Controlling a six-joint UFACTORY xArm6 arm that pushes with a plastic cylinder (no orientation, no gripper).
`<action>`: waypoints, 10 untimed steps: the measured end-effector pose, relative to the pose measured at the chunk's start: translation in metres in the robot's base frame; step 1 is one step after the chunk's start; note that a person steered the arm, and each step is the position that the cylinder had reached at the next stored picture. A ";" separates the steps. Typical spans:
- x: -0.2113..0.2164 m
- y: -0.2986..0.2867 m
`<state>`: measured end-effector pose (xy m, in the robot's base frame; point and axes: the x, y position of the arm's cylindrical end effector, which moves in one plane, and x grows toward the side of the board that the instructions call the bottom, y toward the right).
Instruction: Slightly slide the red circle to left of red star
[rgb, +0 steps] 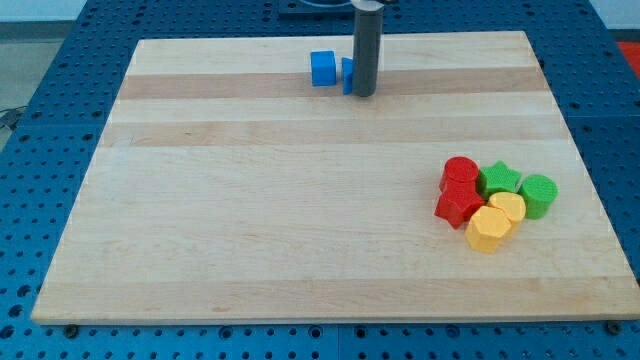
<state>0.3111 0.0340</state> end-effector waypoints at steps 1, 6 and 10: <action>0.000 -0.018; 0.095 -0.018; 0.061 -0.007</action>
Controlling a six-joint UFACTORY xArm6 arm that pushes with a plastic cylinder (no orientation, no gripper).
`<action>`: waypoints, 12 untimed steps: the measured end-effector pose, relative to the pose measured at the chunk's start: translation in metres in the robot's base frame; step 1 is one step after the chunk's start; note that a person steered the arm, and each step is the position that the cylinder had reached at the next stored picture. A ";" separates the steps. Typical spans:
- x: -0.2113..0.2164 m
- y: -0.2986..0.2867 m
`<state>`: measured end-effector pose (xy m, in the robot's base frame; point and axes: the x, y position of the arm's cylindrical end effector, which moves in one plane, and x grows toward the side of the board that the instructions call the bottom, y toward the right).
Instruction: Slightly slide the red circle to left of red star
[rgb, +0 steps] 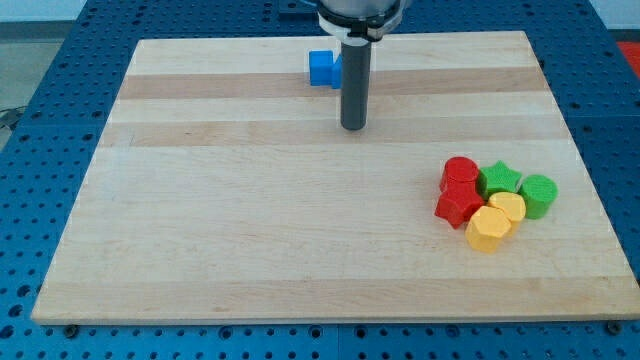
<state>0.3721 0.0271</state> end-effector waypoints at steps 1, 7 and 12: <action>0.020 0.073; 0.039 0.127; 0.066 0.134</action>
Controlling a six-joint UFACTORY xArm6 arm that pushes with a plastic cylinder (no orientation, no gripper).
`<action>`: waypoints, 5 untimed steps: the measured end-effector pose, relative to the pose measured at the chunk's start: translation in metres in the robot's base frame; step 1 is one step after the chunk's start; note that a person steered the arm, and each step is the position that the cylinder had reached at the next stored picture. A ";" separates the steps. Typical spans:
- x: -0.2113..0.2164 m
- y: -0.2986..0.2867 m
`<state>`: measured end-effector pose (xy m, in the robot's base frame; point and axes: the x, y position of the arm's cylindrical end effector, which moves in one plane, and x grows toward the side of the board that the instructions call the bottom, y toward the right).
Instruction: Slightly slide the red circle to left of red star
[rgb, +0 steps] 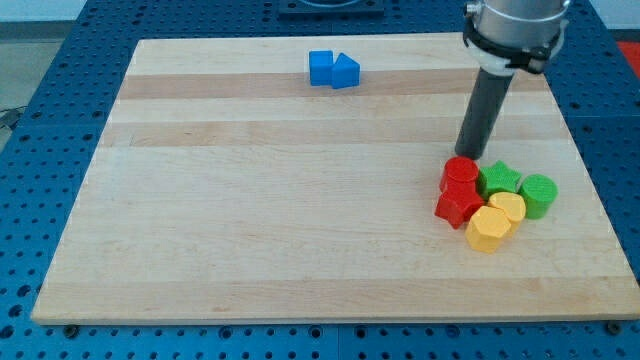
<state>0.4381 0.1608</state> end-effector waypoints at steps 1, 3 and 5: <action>0.016 0.000; 0.043 -0.026; 0.045 -0.049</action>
